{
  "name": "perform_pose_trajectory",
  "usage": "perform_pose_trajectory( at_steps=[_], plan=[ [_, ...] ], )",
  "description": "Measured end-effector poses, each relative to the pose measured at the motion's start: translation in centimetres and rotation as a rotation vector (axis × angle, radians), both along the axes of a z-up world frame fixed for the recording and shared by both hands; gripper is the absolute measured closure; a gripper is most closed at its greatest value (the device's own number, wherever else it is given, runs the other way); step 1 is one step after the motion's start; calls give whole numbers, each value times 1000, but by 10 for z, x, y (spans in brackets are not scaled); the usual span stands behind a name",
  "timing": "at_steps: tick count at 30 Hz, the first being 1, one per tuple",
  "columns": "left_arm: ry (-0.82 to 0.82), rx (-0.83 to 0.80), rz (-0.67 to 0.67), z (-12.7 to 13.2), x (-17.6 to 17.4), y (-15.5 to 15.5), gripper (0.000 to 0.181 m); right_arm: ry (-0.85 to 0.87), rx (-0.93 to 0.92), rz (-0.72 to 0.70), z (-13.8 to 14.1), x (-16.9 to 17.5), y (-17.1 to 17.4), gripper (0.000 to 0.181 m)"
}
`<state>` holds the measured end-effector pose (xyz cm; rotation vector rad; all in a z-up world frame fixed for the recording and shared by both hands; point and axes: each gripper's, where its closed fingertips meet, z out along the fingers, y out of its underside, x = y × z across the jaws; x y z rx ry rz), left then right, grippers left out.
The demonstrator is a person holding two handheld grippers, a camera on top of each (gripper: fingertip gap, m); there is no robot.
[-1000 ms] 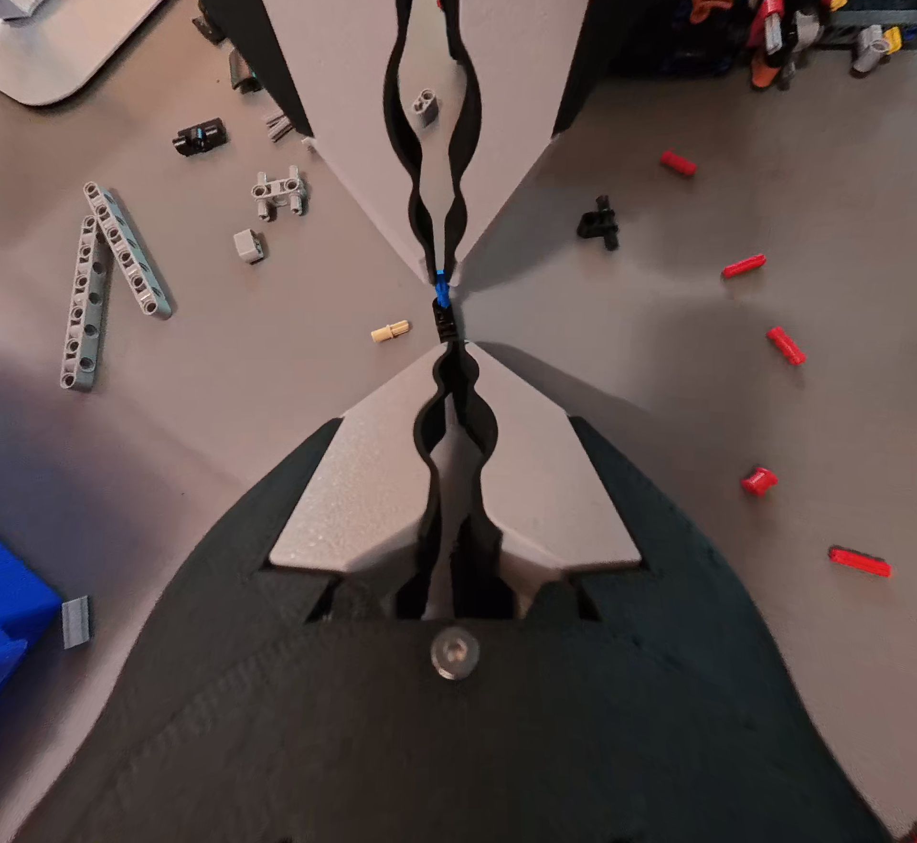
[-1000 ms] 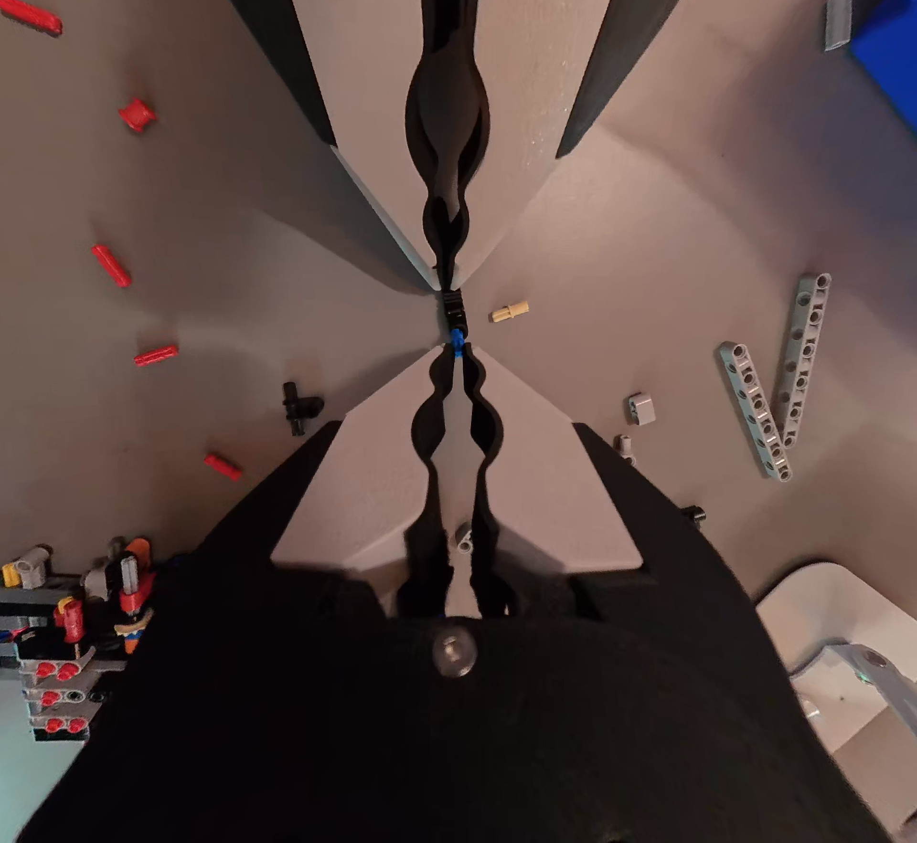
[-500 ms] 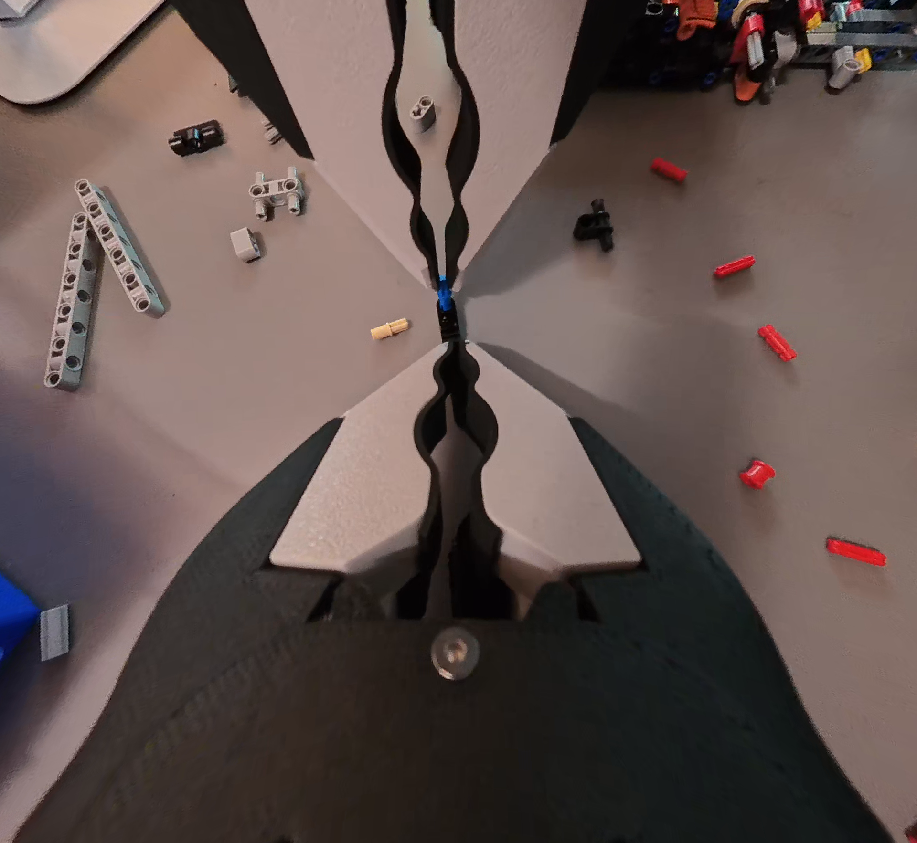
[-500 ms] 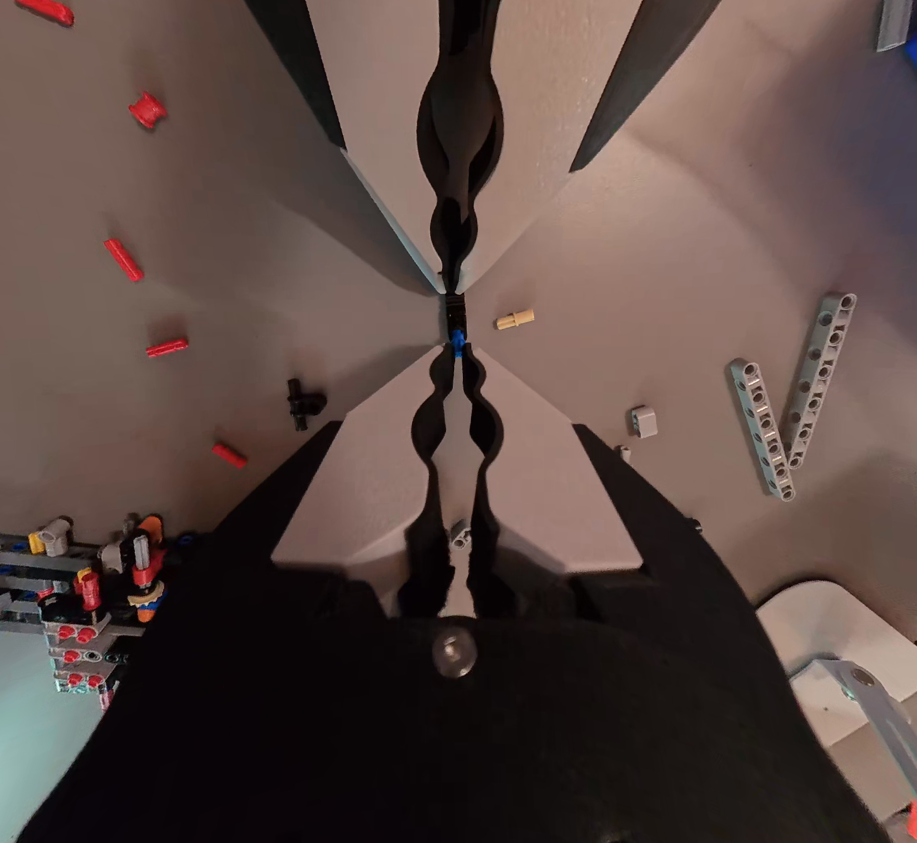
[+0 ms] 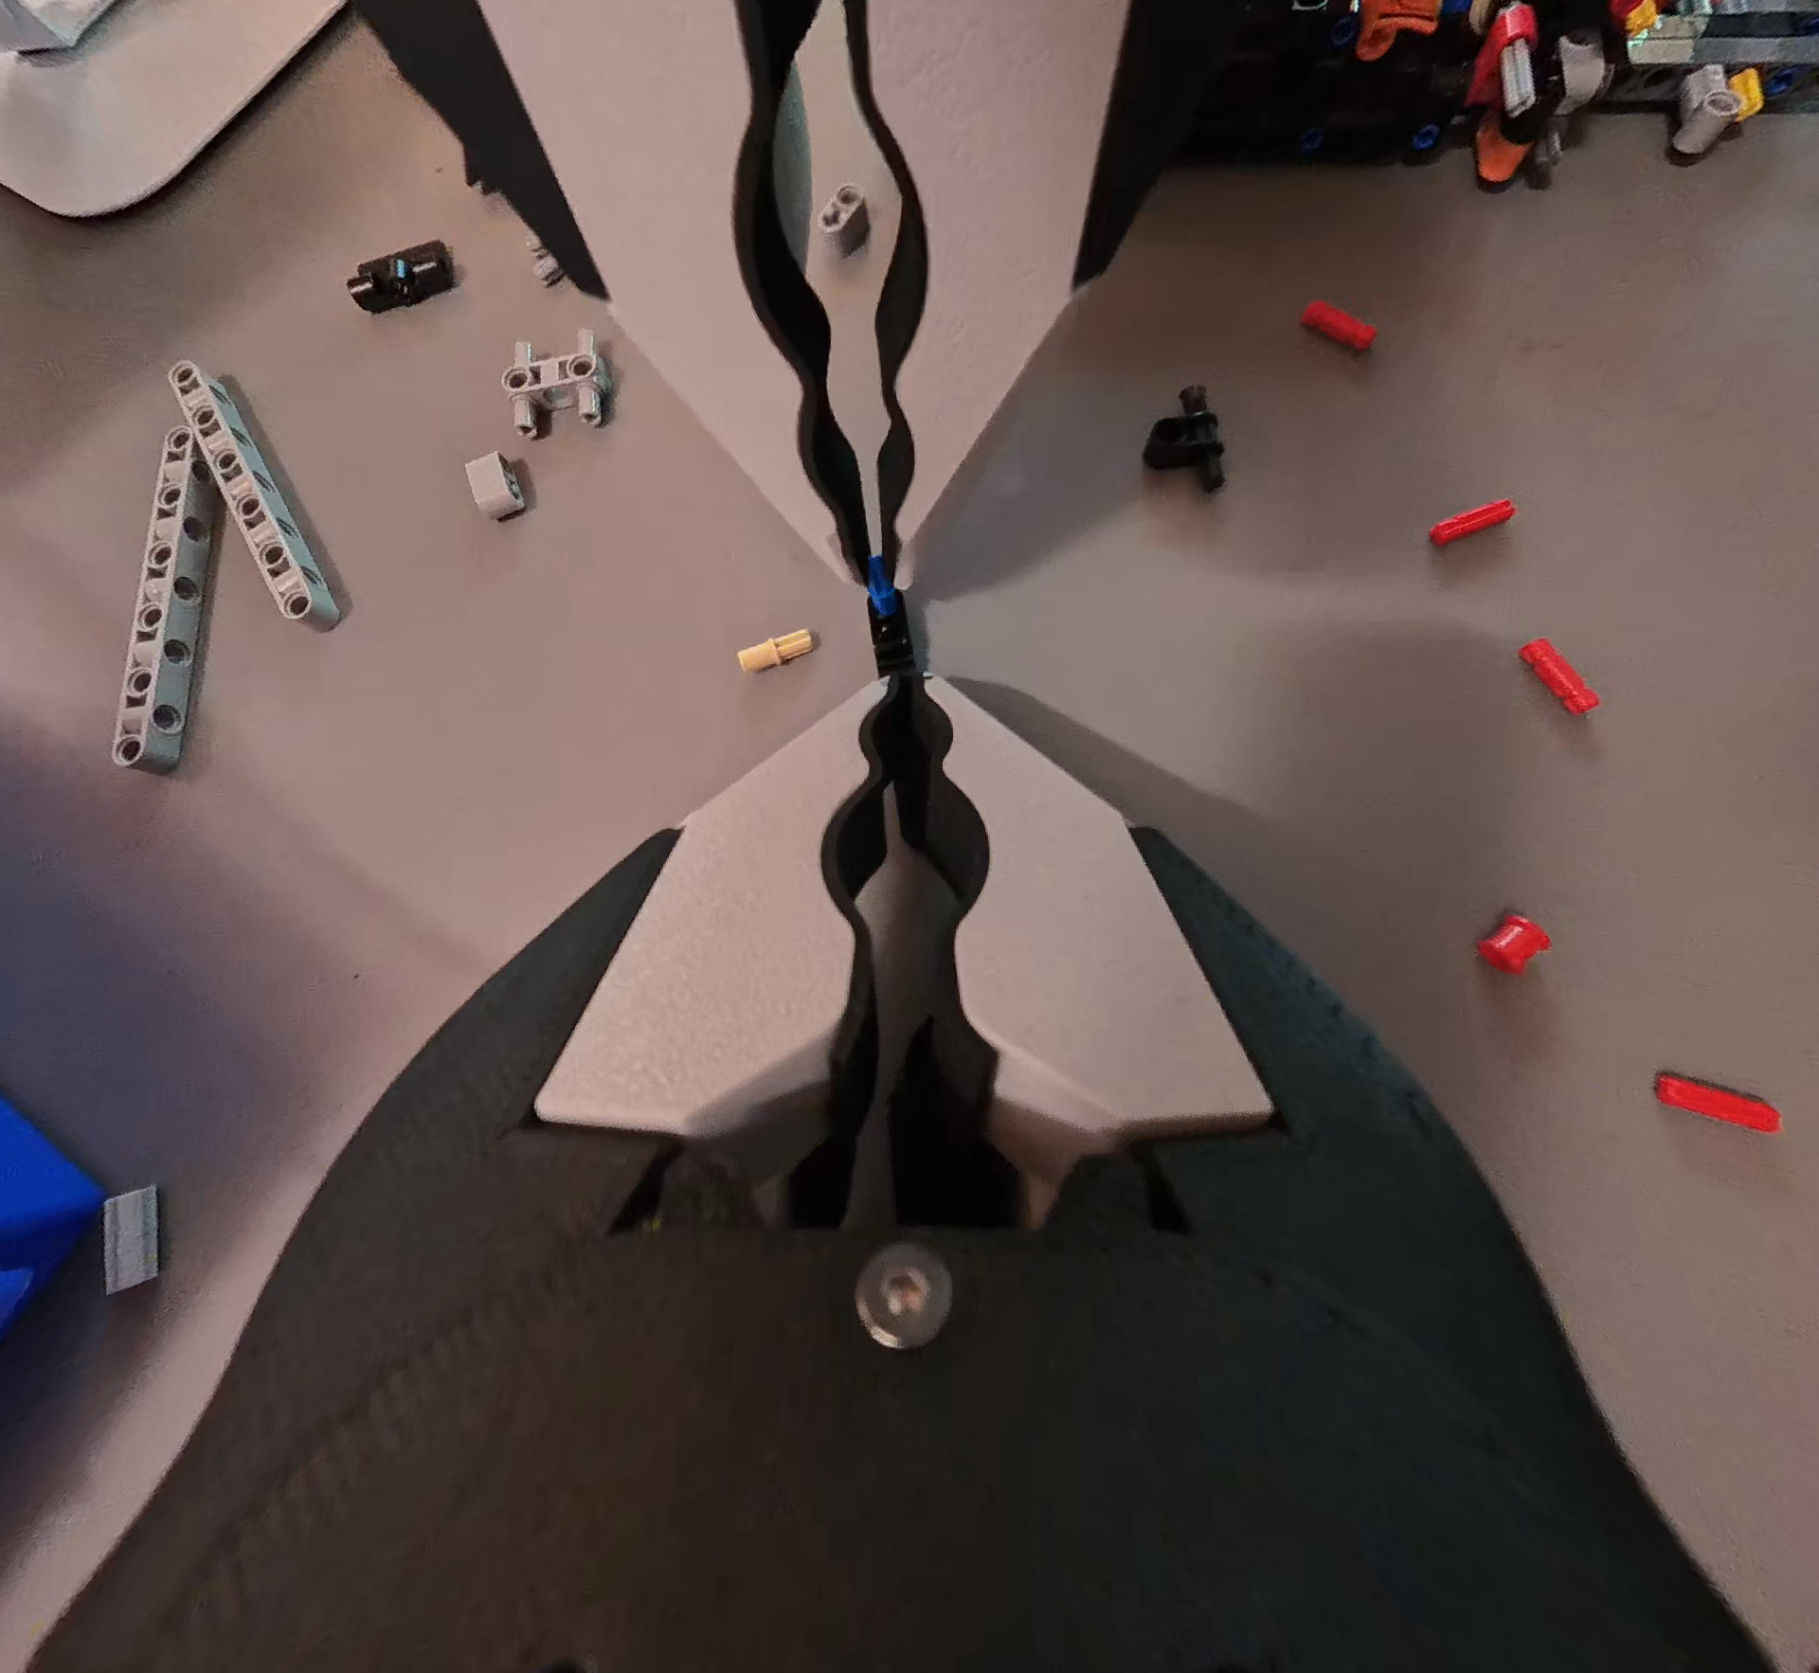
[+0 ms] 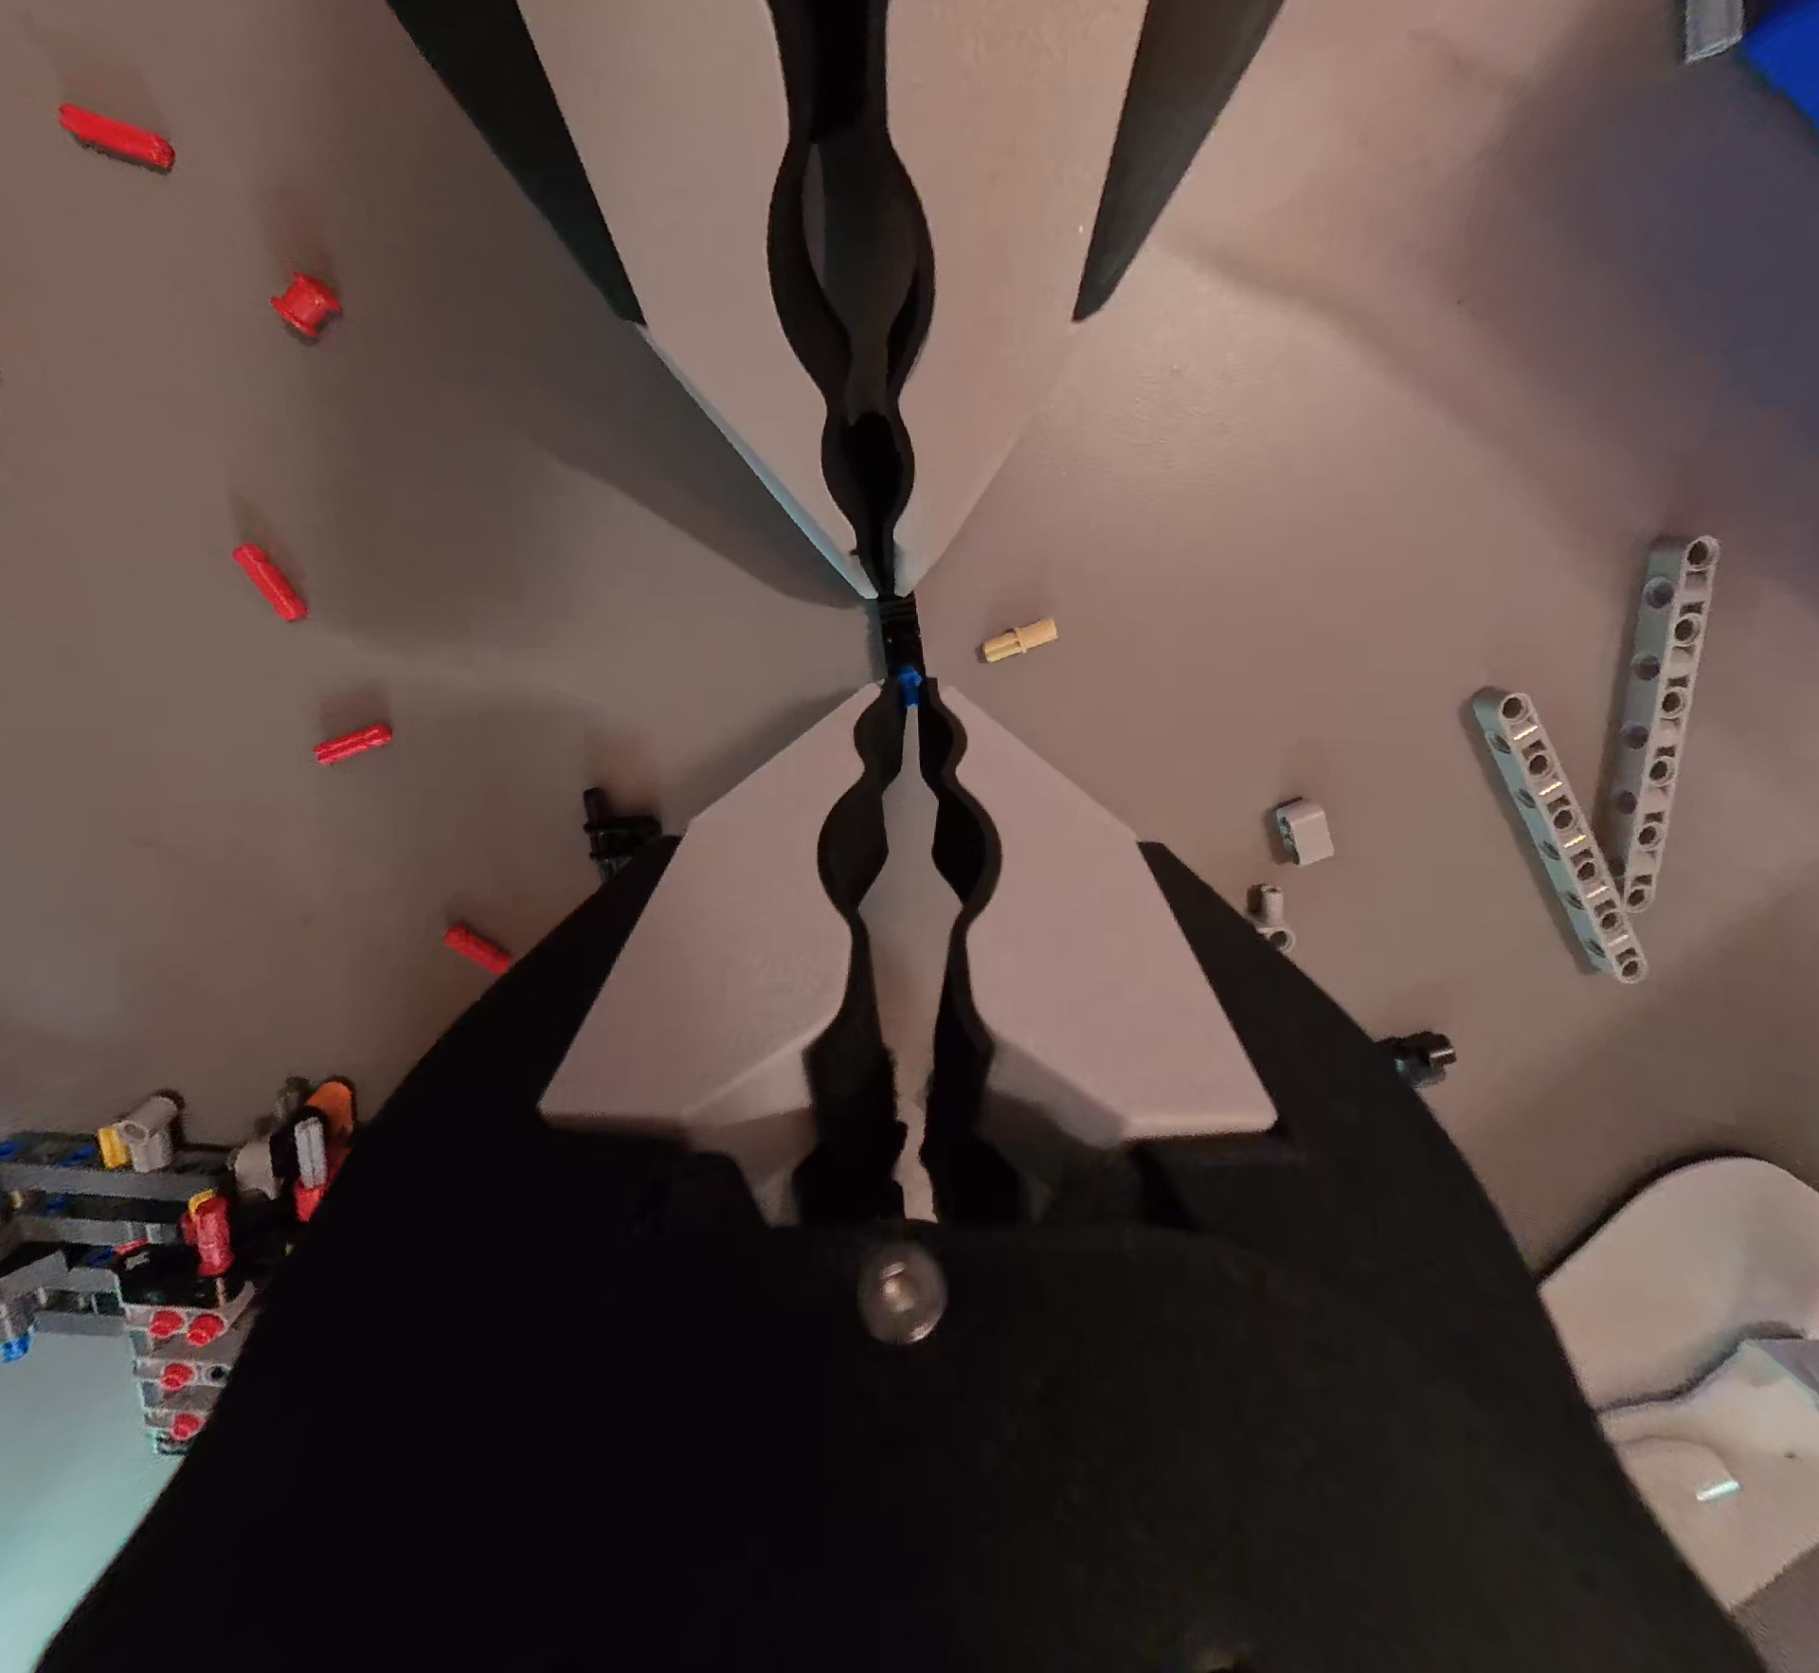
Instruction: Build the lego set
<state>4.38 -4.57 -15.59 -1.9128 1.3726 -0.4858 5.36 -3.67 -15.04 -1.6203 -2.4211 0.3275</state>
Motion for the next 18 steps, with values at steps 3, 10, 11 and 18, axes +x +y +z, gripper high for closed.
perform_pose_trajectory(
  at_steps=[3, 10, 11, 18],
  plan=[
    [0, 0, 2, 0, 0, 0, 181, -10, -2, 4, 0, -1, -1, 181],
    [2, 2, 6, 0, 0, 0, 181, 40, -4, -25, -1, -1, -1, 181],
    [3, 4, 6, 0, 0, 0, 181, 57, 2, -25, -1, 0, 0, 181],
    [11, 22, -1, 0, 7, 1, 181, 85, 50, 12, -15, -1, -14, 181]
  ],
)
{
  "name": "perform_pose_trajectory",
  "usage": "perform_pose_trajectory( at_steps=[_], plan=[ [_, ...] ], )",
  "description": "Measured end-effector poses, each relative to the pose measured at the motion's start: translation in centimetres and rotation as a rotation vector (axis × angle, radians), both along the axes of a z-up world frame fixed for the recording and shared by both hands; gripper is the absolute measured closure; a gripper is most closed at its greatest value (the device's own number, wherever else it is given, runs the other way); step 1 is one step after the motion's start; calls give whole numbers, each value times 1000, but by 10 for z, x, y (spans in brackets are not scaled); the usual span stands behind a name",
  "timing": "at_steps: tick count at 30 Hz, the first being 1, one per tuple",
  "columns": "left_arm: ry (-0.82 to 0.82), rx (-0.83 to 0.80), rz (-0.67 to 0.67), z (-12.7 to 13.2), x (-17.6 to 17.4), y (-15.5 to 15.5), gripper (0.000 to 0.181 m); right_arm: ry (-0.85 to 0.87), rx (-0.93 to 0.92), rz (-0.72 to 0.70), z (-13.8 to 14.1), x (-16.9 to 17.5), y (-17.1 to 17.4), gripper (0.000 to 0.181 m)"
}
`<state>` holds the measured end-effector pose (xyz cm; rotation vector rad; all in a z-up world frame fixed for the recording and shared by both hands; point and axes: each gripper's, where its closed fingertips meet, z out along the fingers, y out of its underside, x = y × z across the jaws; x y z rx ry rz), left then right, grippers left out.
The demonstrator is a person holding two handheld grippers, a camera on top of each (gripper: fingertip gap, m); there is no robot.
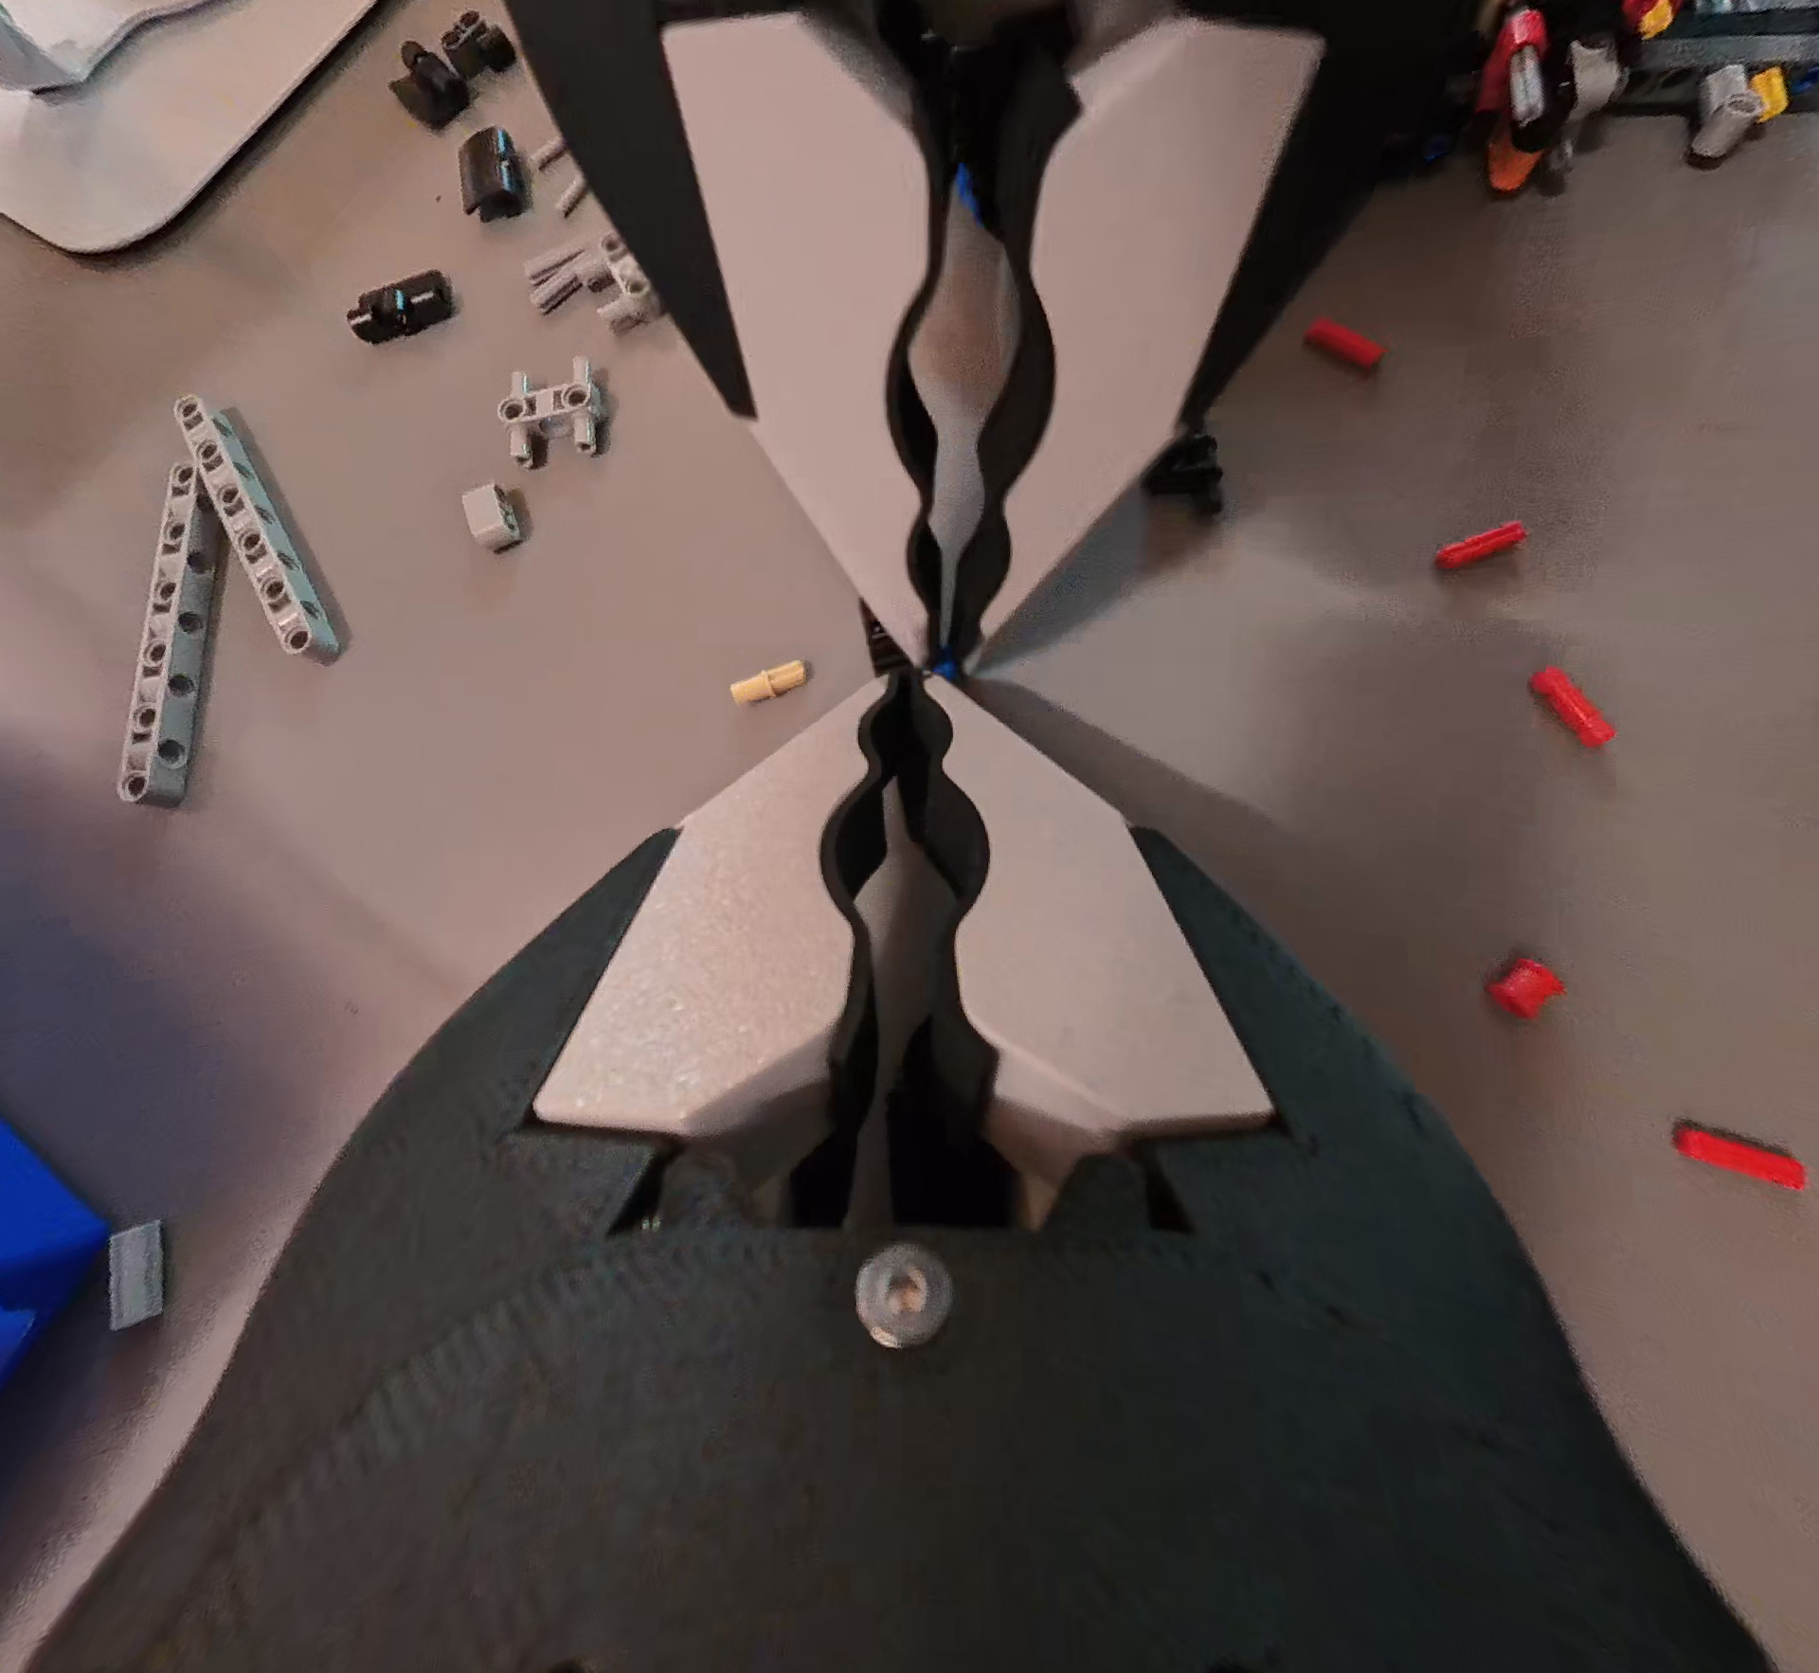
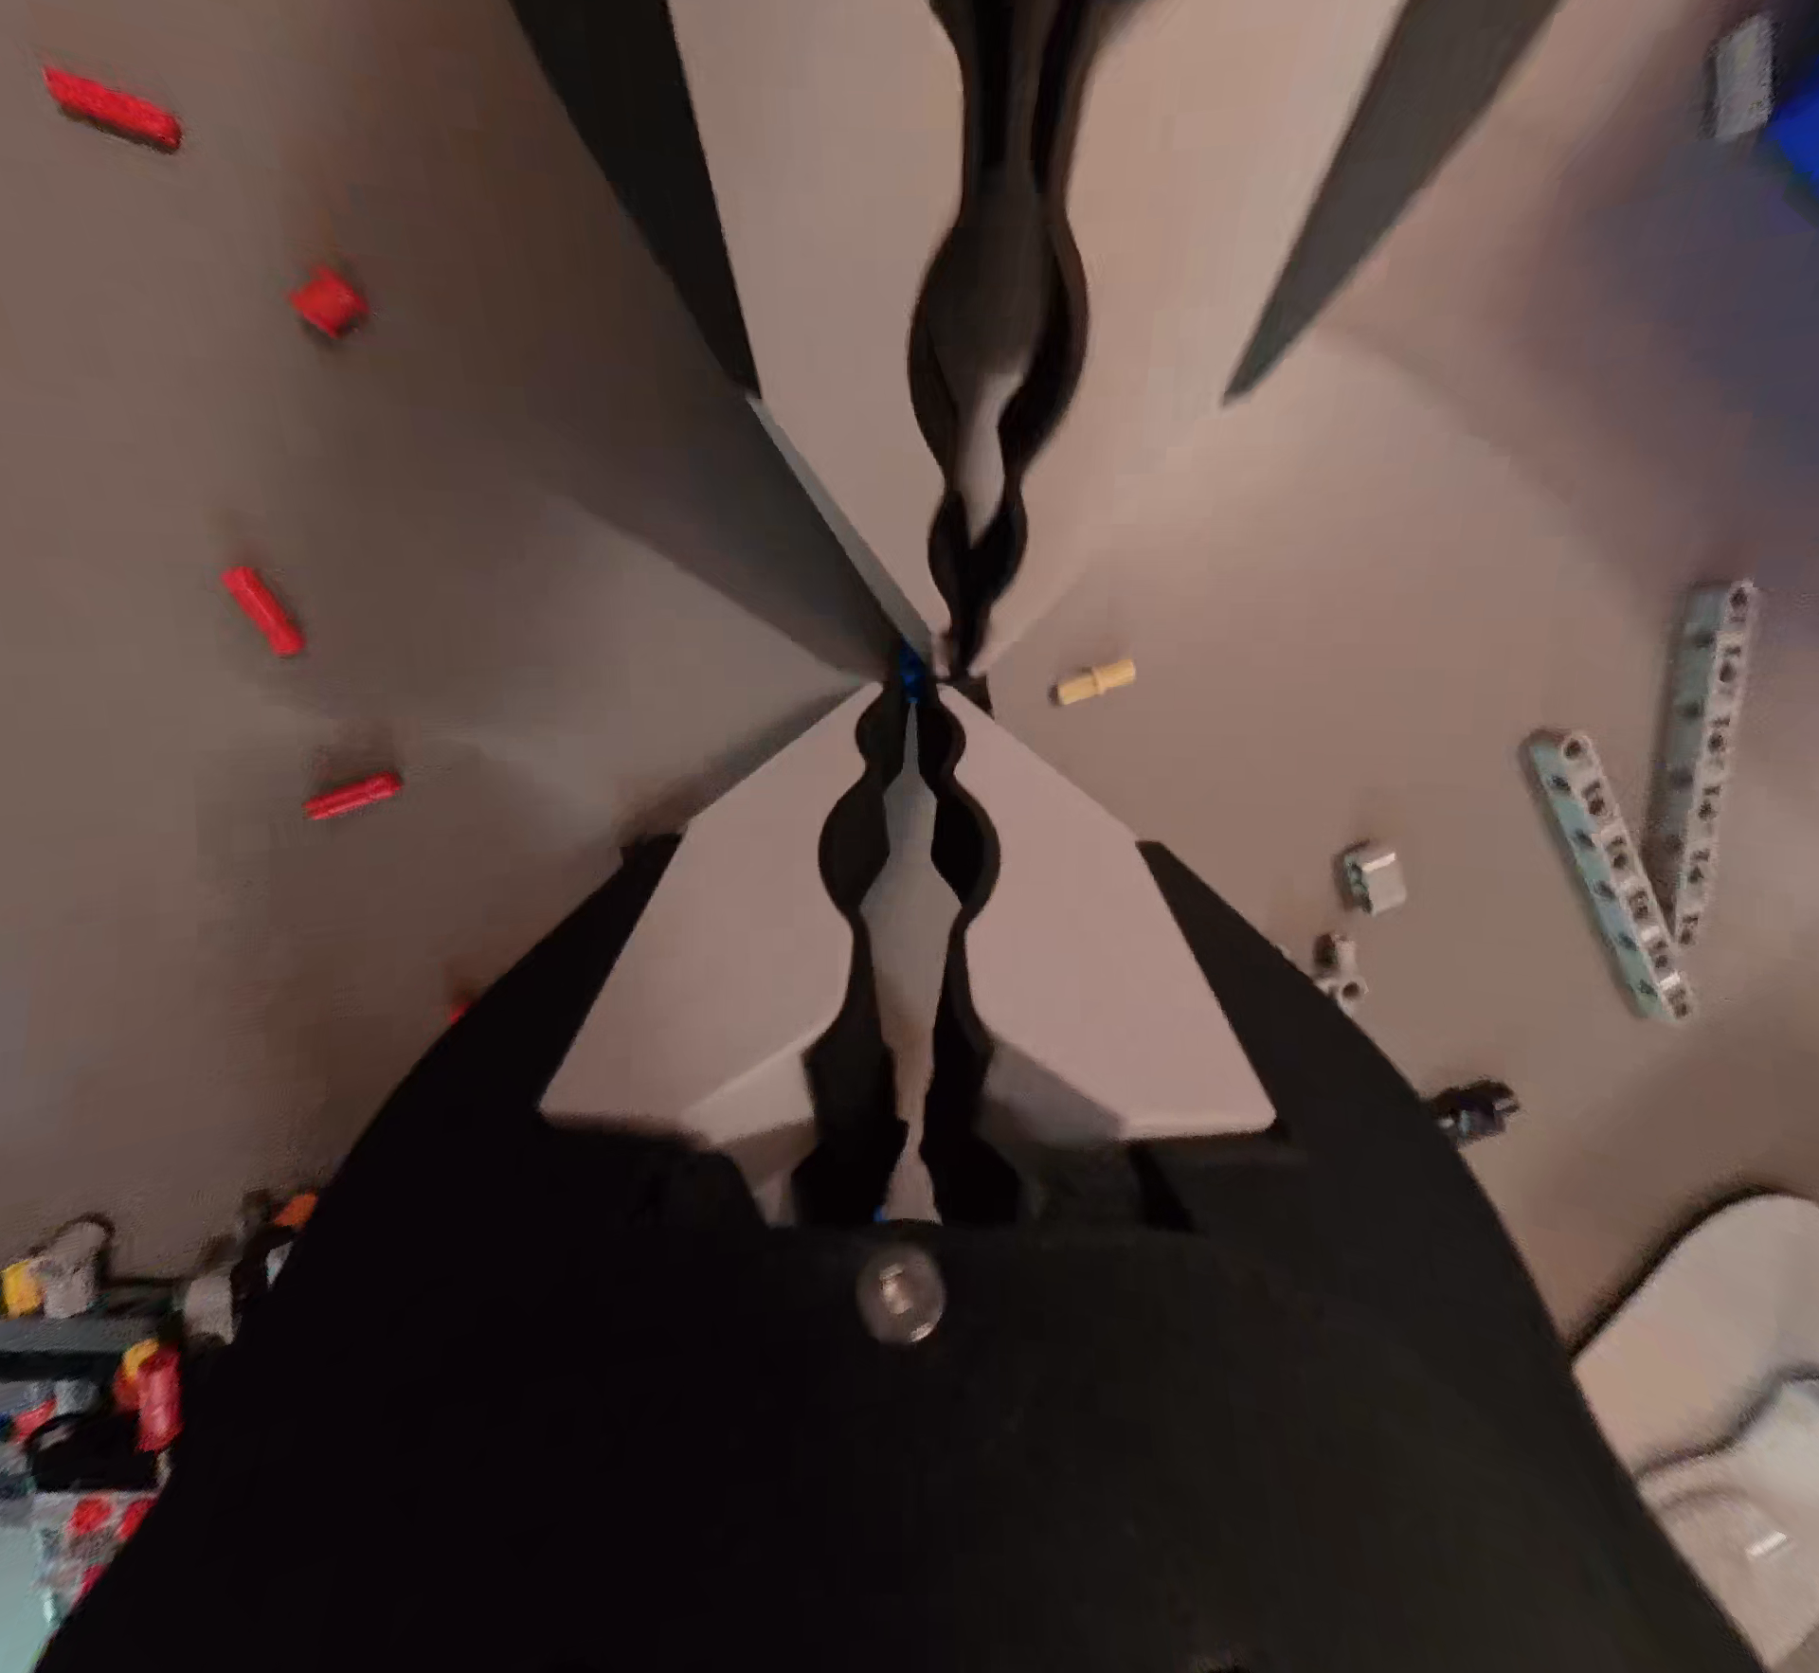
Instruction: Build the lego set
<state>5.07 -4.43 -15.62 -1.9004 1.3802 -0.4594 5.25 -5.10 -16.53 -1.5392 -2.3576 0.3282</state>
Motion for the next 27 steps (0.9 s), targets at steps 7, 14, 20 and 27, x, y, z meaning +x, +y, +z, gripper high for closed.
perform_pose_trajectory(
  at_steps=[7, 14, 20, 27],
  plan=[
    [-3, -11, 20, 1, -8, 1, 181, 10, -84, -70, 8, 9, 6, 181],
    [-22, 130, 8, 24, 1, -1, 160, 68, -252, -145, 32, 8, 0, 181],
    [52, 340, -23, 35, 12, -5, 177, 100, -381, -194, 50, 5, -9, 181],
    [-12, 439, 78, 61, 6, 3, 178, 272, -523, -316, 78, -4, -2, 180]
  ],
)
